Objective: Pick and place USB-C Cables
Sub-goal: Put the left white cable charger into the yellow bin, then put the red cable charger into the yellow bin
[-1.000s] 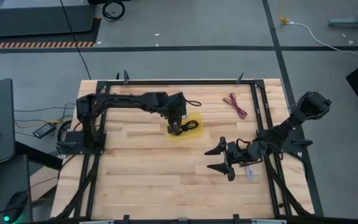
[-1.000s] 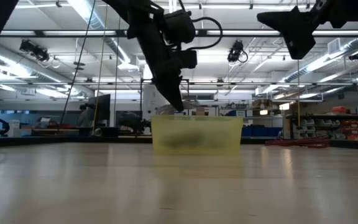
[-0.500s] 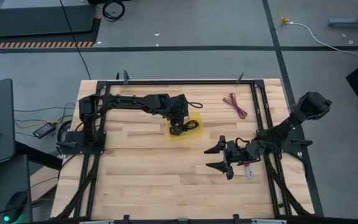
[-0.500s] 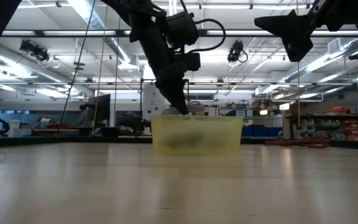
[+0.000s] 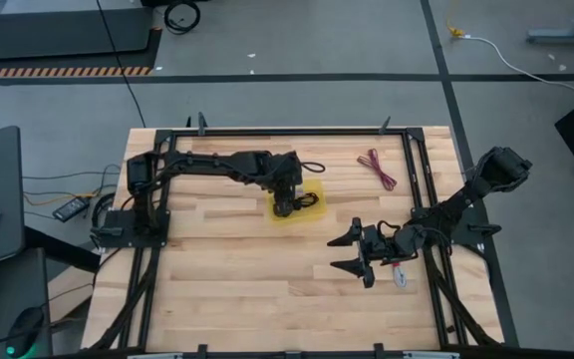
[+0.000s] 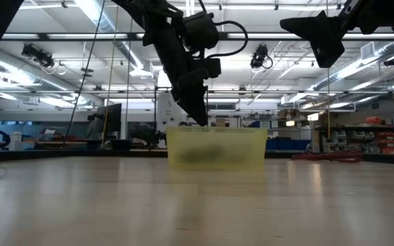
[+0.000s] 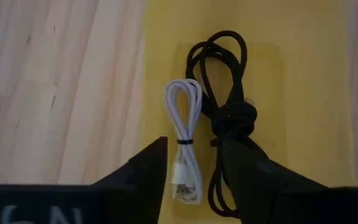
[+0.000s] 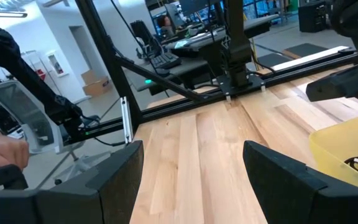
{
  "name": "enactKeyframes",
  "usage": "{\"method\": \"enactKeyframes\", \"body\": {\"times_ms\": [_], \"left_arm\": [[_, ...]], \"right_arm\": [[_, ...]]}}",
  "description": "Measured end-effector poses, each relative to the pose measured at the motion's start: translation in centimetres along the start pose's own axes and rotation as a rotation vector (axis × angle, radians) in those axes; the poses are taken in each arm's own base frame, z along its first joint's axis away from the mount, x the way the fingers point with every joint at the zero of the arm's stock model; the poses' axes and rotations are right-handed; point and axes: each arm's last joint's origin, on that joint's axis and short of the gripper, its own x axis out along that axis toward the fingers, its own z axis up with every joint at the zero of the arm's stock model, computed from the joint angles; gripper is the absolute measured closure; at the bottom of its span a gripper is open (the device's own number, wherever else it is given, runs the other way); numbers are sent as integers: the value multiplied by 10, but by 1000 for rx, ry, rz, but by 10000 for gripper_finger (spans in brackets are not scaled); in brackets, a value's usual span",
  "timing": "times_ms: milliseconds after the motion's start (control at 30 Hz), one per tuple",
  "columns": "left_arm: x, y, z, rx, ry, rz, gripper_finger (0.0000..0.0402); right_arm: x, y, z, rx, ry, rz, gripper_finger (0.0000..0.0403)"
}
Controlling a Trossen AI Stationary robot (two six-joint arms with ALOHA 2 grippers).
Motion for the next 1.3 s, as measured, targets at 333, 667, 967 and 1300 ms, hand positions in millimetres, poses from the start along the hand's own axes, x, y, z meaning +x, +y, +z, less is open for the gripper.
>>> {"method": "enactKeyframes", "body": {"times_ms": [333,667,967,1300], "left_arm": [[-2,-19,6,25,-52,-26,226],[-39,-32,20,107,-218,-40,259],[-126,-24,36,45,-543,-71,291],[-173,-52,49,47,-903,-194,310]], "right_arm": [[0,-4,0,-18,-26,-114,121],[-1,-8,3,-59,-83,-245,122],[0,-8,8,-76,-124,-258,122],[-8,-5,29,-77,-224,-238,122]]}}
